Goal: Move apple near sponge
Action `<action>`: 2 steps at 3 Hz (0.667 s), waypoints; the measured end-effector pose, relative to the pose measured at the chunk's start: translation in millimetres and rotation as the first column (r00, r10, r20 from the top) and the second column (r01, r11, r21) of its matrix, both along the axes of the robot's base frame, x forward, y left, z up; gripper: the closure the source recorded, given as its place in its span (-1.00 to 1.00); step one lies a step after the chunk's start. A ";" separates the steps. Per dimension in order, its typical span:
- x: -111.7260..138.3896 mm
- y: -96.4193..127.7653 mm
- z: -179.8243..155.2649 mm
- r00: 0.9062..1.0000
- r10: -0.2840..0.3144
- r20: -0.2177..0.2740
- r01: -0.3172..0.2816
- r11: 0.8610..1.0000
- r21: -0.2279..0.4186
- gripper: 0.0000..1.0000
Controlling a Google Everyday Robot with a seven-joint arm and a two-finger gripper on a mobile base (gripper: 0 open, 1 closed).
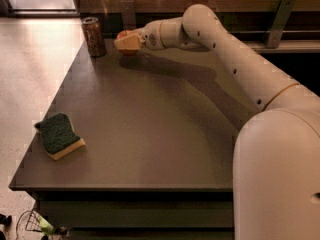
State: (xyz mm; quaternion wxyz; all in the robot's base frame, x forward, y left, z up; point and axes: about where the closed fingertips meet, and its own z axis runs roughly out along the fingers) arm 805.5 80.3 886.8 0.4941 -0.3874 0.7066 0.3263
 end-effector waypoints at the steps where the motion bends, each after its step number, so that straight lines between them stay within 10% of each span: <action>1: -19.1 -30.5 34.2 0.999 0.041 -0.002 -0.041 0.999 0.006 1.00; 2: -40.2 -52.8 48.7 0.996 0.088 -0.019 -0.087 0.996 0.018 1.00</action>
Offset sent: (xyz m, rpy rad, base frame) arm -0.0639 -0.0873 0.0697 0.0300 0.0362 0.1332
